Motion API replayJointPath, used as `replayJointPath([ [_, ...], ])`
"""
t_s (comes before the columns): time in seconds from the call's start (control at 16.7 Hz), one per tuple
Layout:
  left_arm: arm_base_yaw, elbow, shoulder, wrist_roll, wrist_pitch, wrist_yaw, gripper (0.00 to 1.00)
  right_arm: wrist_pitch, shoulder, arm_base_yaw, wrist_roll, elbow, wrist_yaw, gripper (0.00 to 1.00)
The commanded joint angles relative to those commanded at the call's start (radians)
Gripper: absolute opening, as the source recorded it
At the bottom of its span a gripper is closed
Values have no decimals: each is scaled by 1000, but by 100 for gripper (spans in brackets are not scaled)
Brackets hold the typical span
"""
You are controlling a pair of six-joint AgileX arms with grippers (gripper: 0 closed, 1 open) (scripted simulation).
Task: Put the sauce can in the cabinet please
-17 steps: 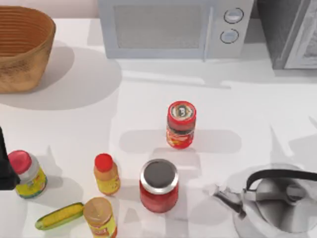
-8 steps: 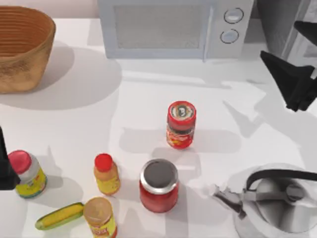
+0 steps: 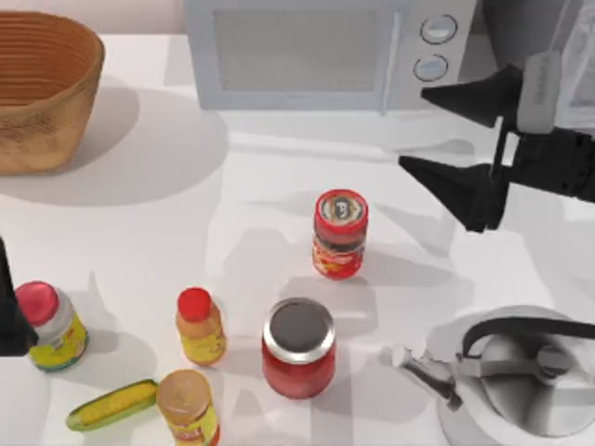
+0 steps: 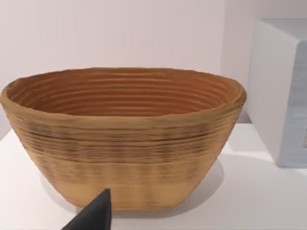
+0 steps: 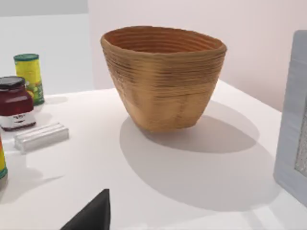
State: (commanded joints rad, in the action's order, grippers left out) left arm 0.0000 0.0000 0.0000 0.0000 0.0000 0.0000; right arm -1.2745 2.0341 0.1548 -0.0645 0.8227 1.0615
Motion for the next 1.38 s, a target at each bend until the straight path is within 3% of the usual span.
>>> replayJointPath([
  [0.3,0,0,0,0,0,0,100,-198,320,26,-6,125,164,100],
  [0.6,0,0,0,0,0,0,100,-308,502,45,-8,192,256,100],
  [1.14,0,0,0,0,0,0,100,-309,522,50,-8,208,262,100],
  [1.38,0,0,0,0,0,0,100,-249,530,107,-7,279,207,100],
])
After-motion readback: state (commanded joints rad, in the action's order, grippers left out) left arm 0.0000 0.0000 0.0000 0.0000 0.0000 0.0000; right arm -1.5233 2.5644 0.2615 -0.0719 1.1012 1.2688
